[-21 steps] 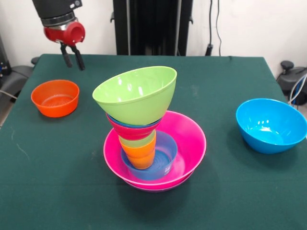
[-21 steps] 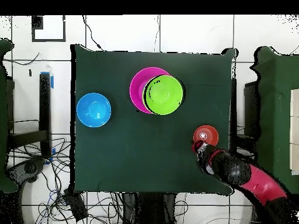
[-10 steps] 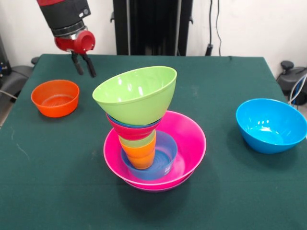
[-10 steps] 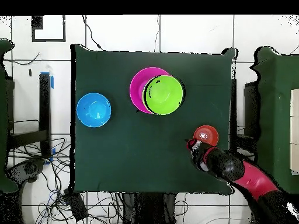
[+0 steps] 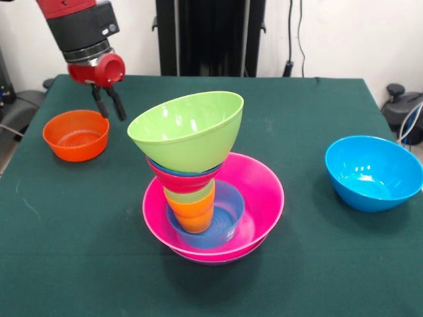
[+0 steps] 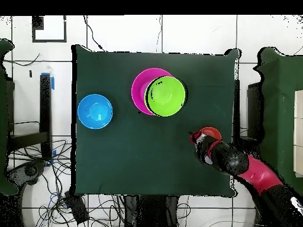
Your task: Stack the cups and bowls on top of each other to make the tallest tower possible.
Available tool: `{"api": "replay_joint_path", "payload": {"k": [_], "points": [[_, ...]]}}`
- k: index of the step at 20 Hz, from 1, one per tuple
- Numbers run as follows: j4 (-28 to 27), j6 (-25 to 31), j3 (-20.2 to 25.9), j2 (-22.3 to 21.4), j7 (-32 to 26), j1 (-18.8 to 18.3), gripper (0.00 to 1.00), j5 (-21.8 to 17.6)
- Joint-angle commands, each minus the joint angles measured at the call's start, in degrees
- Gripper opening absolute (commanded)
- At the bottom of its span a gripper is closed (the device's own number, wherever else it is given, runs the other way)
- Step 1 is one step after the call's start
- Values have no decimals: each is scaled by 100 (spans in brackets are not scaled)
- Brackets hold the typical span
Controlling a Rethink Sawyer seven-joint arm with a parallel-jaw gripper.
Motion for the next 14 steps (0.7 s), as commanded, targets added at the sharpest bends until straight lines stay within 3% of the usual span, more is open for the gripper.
{"api": "replay_joint_path", "payload": {"k": [1, 8, 14], "points": [[-500, 231, 377, -170, -450, 98, 100, -216], [-430, 327, 424, -335, -437, 61, 100, -193], [-426, 137, 416, -149, -342, 101, 100, -231]]}}
